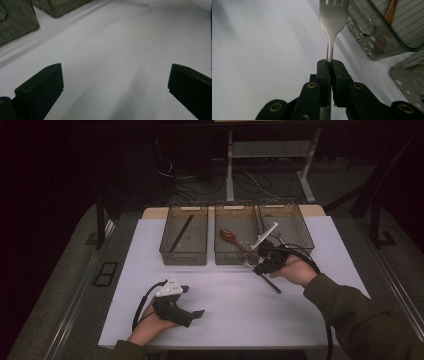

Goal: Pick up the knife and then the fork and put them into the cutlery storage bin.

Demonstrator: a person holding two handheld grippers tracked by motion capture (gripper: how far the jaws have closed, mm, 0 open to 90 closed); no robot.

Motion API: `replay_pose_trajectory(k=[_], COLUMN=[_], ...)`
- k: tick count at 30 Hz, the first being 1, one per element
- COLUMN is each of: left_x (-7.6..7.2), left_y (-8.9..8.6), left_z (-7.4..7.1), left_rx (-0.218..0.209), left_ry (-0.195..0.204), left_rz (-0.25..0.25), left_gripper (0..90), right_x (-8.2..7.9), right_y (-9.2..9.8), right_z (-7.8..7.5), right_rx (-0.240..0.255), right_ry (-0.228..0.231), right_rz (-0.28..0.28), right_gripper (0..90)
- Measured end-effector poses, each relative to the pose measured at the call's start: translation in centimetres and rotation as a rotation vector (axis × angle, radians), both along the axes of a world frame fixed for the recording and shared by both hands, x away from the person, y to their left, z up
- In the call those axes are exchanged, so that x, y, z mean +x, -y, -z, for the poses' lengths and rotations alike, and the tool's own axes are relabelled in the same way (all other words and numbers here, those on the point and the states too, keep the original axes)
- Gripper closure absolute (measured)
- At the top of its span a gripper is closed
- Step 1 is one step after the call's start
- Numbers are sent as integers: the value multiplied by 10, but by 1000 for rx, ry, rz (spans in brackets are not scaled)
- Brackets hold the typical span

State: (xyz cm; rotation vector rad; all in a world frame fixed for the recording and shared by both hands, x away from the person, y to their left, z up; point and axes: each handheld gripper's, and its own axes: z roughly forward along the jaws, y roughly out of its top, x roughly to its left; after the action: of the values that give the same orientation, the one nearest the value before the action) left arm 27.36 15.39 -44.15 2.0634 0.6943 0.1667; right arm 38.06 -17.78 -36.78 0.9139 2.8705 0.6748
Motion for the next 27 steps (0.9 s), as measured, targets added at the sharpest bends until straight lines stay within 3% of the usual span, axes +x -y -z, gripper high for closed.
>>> replay_pose_trajectory(k=[17,27], left_x=[0,0], left_y=[0,1], left_z=[0,1], left_rx=[2,2], left_ry=[-2,-3], left_rz=[0,0], left_gripper=[0,0], right_x=[20,32], right_y=[34,49], right_z=[-38,-52], right_rx=[1,6], right_ry=[64,91], right_rz=[98,154], right_gripper=[842,842])
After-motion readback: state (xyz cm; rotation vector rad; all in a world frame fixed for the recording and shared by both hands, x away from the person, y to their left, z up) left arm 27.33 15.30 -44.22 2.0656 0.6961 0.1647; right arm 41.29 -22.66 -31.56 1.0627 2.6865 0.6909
